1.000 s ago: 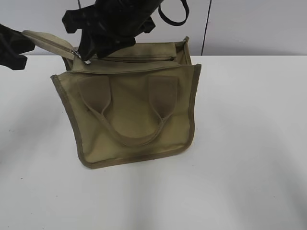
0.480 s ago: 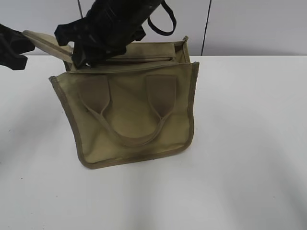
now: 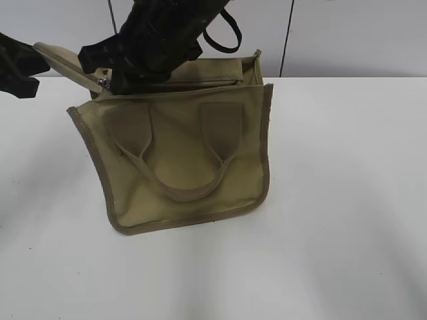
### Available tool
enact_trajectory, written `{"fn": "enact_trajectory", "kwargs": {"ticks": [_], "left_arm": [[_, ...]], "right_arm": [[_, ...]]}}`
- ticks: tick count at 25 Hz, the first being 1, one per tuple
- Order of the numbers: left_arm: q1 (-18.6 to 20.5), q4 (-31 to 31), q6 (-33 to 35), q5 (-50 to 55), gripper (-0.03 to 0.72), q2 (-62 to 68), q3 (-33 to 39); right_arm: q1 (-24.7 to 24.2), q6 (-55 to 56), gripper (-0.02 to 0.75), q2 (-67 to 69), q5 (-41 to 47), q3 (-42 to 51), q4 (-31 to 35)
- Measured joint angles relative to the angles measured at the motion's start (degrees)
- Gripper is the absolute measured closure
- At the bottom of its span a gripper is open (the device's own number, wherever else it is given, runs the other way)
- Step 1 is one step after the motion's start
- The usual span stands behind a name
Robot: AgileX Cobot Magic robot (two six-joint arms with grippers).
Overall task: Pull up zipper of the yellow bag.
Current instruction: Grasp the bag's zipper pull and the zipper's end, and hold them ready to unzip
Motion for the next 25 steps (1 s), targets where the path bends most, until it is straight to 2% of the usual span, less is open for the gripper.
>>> {"fn": "enact_trajectory", "kwargs": {"ticks": [5, 17, 25], "left_arm": [[0.0, 0.0, 0.0, -0.02, 0.68, 0.0, 0.0], [0.0, 0.0, 0.0, 0.68, 0.68, -0.37, 0.0], [-0.06, -0.06, 0.0, 0.91, 0.68, -0.37, 0.0]], "right_arm": [[0.11, 0.0, 0.735, 0.0, -0.42, 0.0, -0.05], [0.11, -1.93, 0.752, -2.1, 0.09, 0.0, -0.71], [0.15, -1.88, 0.752, -3.6, 6.35, -0.09, -6.18]]}}
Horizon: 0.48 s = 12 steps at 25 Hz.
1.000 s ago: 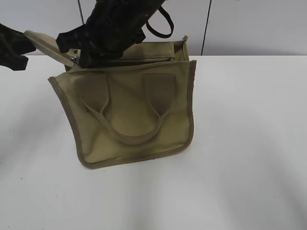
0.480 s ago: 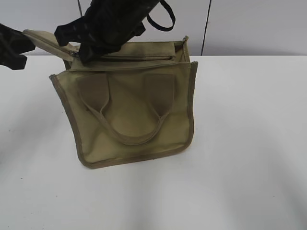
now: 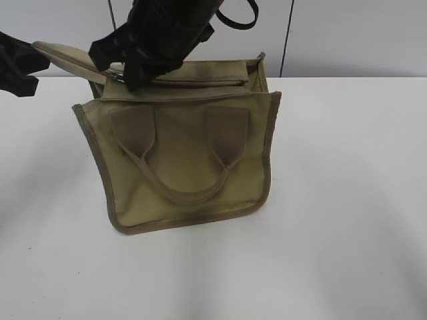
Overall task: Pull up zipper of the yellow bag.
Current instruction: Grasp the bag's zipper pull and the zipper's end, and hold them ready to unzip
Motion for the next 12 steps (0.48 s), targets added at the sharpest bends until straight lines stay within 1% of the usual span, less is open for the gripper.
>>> {"fn": "enact_trajectory", "kwargs": {"ticks": [7, 10, 12], "left_arm": [[0.0, -0.21, 0.0, 0.11, 0.68, 0.0, 0.0], [0.0, -0.21, 0.0, 0.11, 0.68, 0.0, 0.0], [0.0, -0.26, 0.0, 0.11, 0.68, 0.0, 0.0]], "right_arm": [[0.0, 4.94, 0.752, -0.22, 4.52, 0.0, -9.02], [-0.94, 5.71, 0.752, -0.59, 7.65, 0.0, -10.21], [-2.6, 5.95, 0.752, -0.71, 10.25, 0.0, -10.35]]}}
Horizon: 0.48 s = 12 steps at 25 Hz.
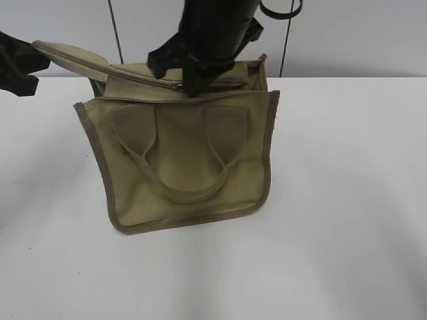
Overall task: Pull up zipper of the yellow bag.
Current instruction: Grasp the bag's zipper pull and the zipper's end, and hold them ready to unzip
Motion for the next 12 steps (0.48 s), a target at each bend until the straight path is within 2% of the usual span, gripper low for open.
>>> {"fn": "enact_trajectory", "kwargs": {"ticks": [6, 12], "left_arm": [[0.0, -0.13, 0.0, 0.0, 0.68, 0.0, 0.0], [-0.06, -0.31, 0.0, -0.5, 0.68, 0.0, 0.0]], "right_arm": [[-6.4, 0.21, 0.752, -1.13, 7.06, 0.0, -0.96], [-9.95, 0.21, 0.751, -3.11, 7.98, 0.0, -0.86]]}}
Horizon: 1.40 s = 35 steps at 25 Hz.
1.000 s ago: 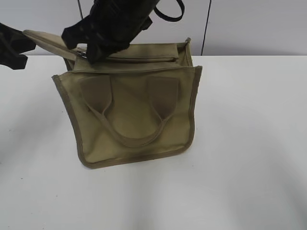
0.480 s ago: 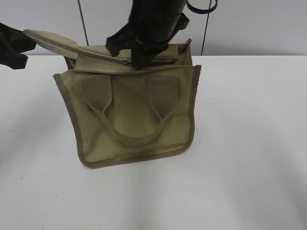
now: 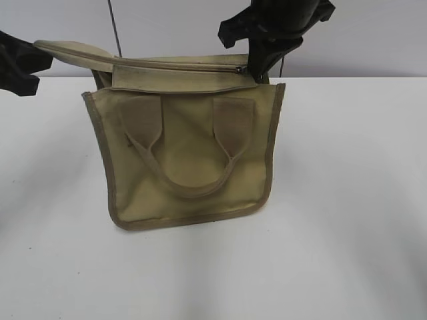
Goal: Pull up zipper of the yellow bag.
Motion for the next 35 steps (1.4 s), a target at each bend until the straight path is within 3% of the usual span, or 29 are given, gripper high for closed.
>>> {"fn": "enact_trajectory", "kwargs": {"ticks": [2, 4, 6, 9, 11, 15, 17, 23, 25, 27, 30, 32, 35], "left_arm": [[0.0, -0.11, 0.0, 0.07, 0.677, 0.0, 0.0], [0.06, -0.17, -0.04, -0.42, 0.637, 0.2, 0.0], [0.13, -0.27, -0.82, -1.83, 0.507, 0.67, 0.0], [0.13, -0.35, -5.81, -3.21, 0.253, 1.15, 1.3], [0.13, -0.14, -10.48, -2.95, 0.176, 1.21, 3.21], [-0.34, 0.2, -23.88, 0.21, 0.189, 0.97, 6.1], [-1.31, 0.26, -27.35, 3.42, 0.197, -0.33, 6.66], [-8.39, 0.26, -29.27, 18.91, 0.203, -7.62, 7.36], [-11.11, -2.26, -27.87, 26.43, 0.203, -8.18, 8.83], [-14.49, -9.85, -19.5, 36.93, 0.203, -7.22, 9.88], [-17.65, -27.19, -1.43, 45.88, 0.203, -6.06, 9.3], [-18.64, -45.07, 13.24, 48.3, 0.203, -6.59, 7.36], [-19.16, -73.59, 43.84, 51.02, 0.204, -9.8, 2.71]], "right_arm": [[0.0, -0.06, 0.729, -0.47, 0.4, 0.0, 0.63], [-0.13, -1.13, 0.657, -0.96, 0.72, 0.0, 1.58], [-0.39, -3.5, 0.515, -1.65, 0.98, 0.0, 3.13], [-0.56, -5.17, 0.295, -2.97, 1.05, 0.0, 4.43], [-0.55, -5.35, 0.223, -4.23, 1.11, 0.0, 4.55], [-0.55, -5.3, 0.19, -7.97, 1.16, 0.91, 3.46], [-0.55, -5.19, 0.188, -11.03, 1.11, 3.64, 2.11], [-0.55, -4.31, 0.184, -24.46, -3.34, 22.54, -0.49], [-0.55, -3.91, 0.184, -29.63, -6.07, 28.95, -0.54], [-0.55, -3.66, 0.184, -35.0, -7.59, 35.03, -0.54], [-0.55, -3.59, 0.184, -41.57, -8.85, 41.67, -0.54], [-0.55, -3.5, 0.183, -45.13, -8.99, 44.74, -0.54], [-0.55, -3.57, 0.176, -49.95, -8.94, 48.34, -0.54]]}}
